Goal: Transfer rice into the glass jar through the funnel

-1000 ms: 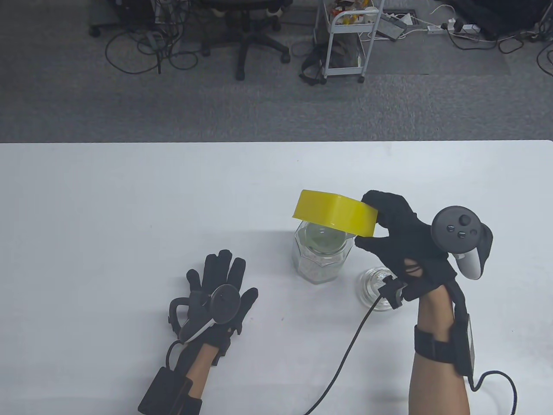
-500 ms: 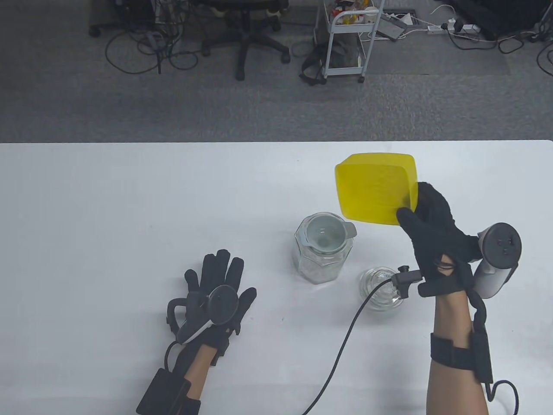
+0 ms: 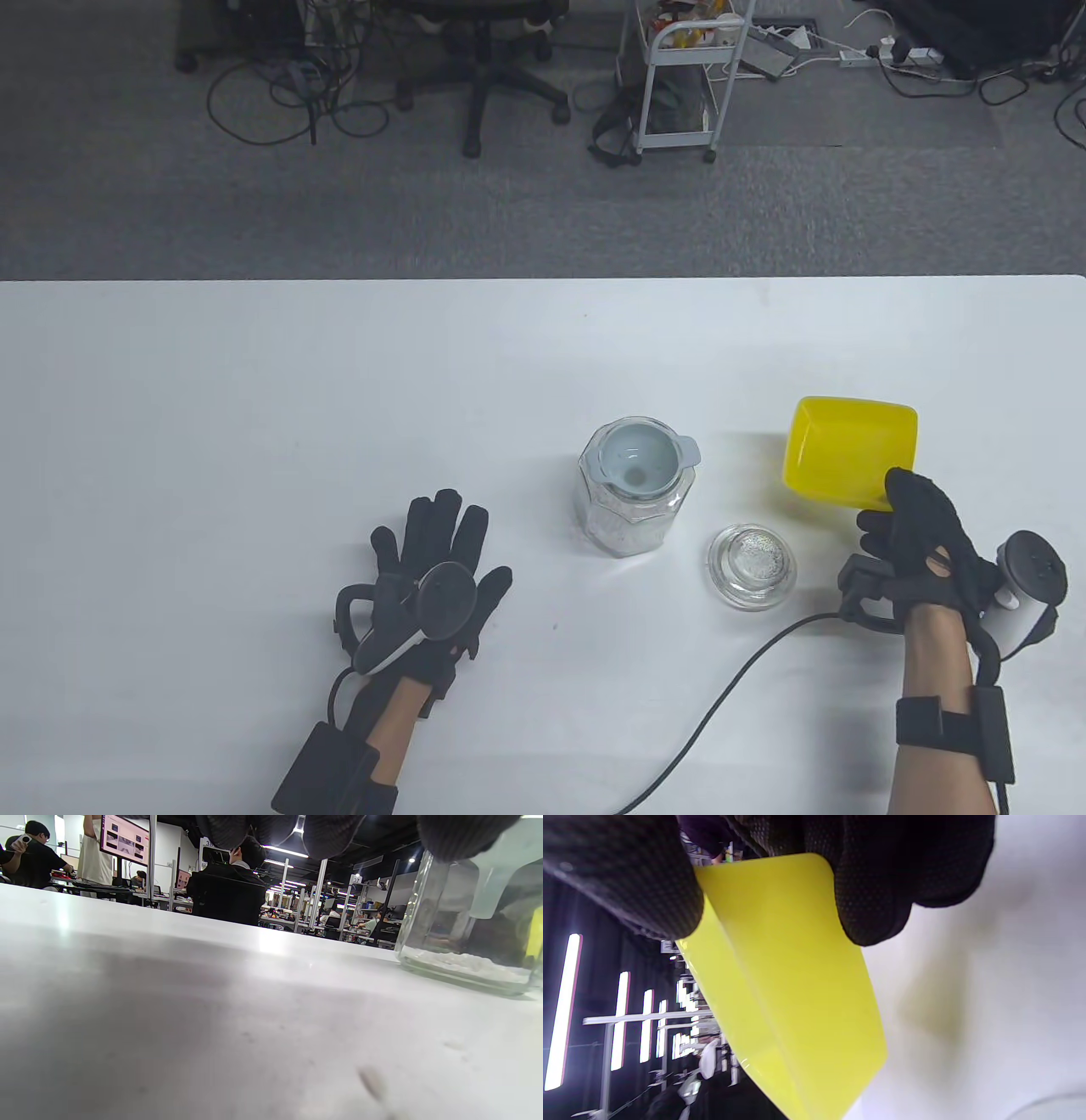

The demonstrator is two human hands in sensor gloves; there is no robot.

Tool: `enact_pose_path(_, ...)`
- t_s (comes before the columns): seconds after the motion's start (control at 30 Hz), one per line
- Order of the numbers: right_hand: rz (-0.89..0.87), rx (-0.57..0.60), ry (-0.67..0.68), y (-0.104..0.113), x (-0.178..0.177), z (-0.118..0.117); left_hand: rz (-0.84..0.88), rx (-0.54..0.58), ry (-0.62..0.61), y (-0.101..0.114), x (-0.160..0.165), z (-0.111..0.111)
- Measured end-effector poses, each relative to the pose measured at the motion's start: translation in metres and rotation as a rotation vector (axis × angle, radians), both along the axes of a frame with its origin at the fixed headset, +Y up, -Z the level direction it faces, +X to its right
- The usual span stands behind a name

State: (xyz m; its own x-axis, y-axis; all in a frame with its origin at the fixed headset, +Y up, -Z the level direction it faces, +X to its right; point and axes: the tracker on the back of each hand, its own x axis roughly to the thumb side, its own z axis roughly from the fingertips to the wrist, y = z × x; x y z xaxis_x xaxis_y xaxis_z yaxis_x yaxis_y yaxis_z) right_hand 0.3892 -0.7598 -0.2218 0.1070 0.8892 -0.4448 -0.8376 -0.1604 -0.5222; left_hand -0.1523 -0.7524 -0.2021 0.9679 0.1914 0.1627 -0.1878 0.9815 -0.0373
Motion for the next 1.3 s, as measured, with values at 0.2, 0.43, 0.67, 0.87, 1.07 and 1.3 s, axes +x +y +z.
enact_pose_path(0.2,0.065,-0.126,-0.025,-0.009,0.007,0.001,-0.004,-0.008,0.002,-0.001,0.000,0.000)
enact_pose_path(0.43,0.194,-0.207,-0.050,-0.009,0.008,0.000,-0.004,-0.010,0.004,-0.001,0.001,-0.001)
enact_pose_path(0.67,0.216,-0.232,-0.086,-0.010,0.013,0.002,-0.007,-0.017,0.006,-0.001,0.001,-0.001)
enact_pose_path(0.87,0.280,-0.240,-0.056,-0.005,0.009,0.001,-0.009,-0.017,0.005,-0.001,0.001,-0.001)
enact_pose_path(1.07,0.337,-0.207,-0.062,0.001,0.005,0.000,-0.007,-0.018,0.004,-0.001,0.001,-0.001)
enact_pose_path(1.3,0.611,-0.244,-0.150,0.024,0.001,0.007,-0.009,-0.017,0.006,-0.001,0.001,-0.001)
